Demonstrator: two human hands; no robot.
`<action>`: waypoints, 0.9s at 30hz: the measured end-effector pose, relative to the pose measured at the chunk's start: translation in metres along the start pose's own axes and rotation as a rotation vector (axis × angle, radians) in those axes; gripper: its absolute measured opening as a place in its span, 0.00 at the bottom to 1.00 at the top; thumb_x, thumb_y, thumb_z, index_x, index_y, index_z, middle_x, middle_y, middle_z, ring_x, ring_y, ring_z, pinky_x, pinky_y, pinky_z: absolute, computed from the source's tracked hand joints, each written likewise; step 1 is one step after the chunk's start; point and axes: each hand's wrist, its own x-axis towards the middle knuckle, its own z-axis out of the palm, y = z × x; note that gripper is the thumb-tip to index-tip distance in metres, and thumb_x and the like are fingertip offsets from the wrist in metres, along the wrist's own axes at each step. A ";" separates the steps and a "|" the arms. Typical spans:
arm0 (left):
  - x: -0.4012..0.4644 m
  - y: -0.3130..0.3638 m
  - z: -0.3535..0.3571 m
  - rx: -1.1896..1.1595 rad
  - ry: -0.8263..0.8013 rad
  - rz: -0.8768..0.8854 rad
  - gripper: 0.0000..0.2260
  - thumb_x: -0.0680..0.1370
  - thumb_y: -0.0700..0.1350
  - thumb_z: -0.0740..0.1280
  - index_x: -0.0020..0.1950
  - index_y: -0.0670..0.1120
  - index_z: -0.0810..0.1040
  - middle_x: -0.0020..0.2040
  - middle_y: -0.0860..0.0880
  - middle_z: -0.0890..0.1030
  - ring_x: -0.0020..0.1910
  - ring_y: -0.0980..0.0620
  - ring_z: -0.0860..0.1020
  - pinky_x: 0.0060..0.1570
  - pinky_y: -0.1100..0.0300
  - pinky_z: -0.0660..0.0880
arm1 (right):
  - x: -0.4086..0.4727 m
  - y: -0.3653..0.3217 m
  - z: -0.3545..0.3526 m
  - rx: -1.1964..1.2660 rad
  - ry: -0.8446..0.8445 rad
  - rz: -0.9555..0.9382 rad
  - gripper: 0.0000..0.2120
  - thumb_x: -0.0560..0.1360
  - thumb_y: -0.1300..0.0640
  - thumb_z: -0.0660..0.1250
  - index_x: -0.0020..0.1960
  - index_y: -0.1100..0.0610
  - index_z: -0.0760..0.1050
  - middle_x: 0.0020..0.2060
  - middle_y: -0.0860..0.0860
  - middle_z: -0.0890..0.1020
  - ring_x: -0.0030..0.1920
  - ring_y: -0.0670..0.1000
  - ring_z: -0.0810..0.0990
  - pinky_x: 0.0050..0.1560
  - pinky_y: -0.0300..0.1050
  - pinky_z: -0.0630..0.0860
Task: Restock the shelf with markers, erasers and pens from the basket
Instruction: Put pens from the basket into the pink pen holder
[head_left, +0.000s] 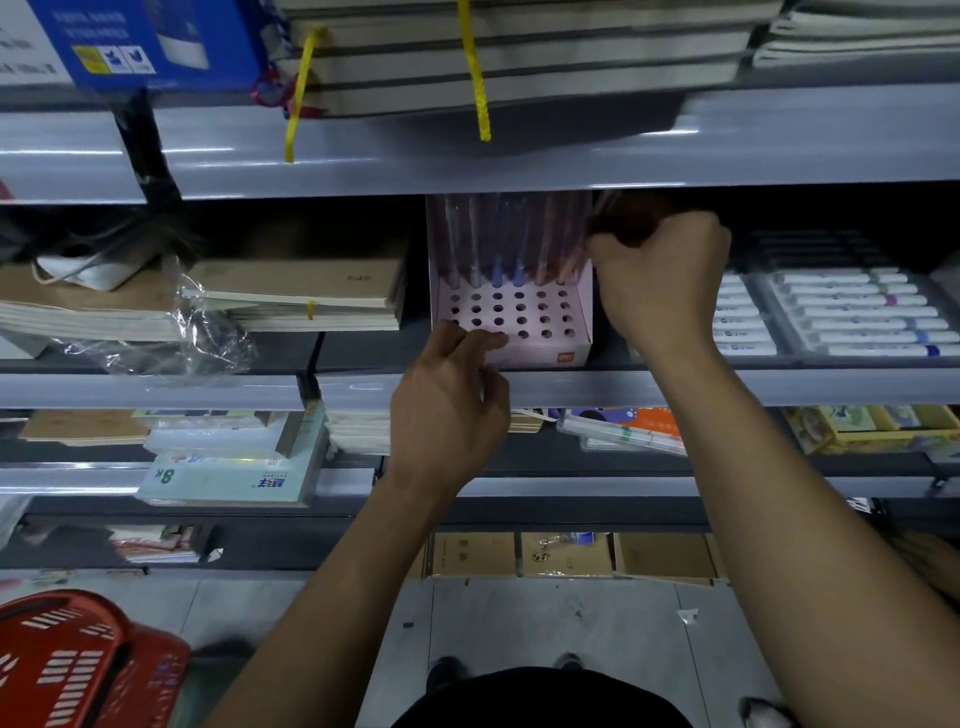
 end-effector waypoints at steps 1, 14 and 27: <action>0.000 0.000 0.000 -0.003 -0.001 -0.002 0.13 0.79 0.39 0.68 0.62 0.47 0.84 0.58 0.47 0.79 0.39 0.48 0.80 0.37 0.50 0.81 | 0.000 -0.001 0.001 -0.006 0.003 0.005 0.21 0.66 0.61 0.71 0.20 0.52 0.65 0.15 0.40 0.66 0.18 0.42 0.66 0.20 0.31 0.58; 0.000 0.001 -0.001 -0.016 -0.018 -0.023 0.15 0.78 0.39 0.68 0.63 0.47 0.84 0.57 0.47 0.79 0.40 0.47 0.80 0.38 0.48 0.80 | 0.003 -0.001 0.019 -0.350 0.017 -0.025 0.23 0.72 0.63 0.68 0.24 0.52 0.63 0.22 0.47 0.68 0.24 0.49 0.68 0.30 0.37 0.60; 0.001 0.001 -0.002 -0.013 -0.023 -0.029 0.15 0.78 0.39 0.68 0.64 0.47 0.84 0.57 0.46 0.78 0.40 0.47 0.80 0.38 0.48 0.80 | 0.007 0.000 0.029 -0.538 -0.049 0.000 0.19 0.76 0.60 0.67 0.29 0.54 0.66 0.28 0.49 0.72 0.29 0.52 0.72 0.32 0.38 0.59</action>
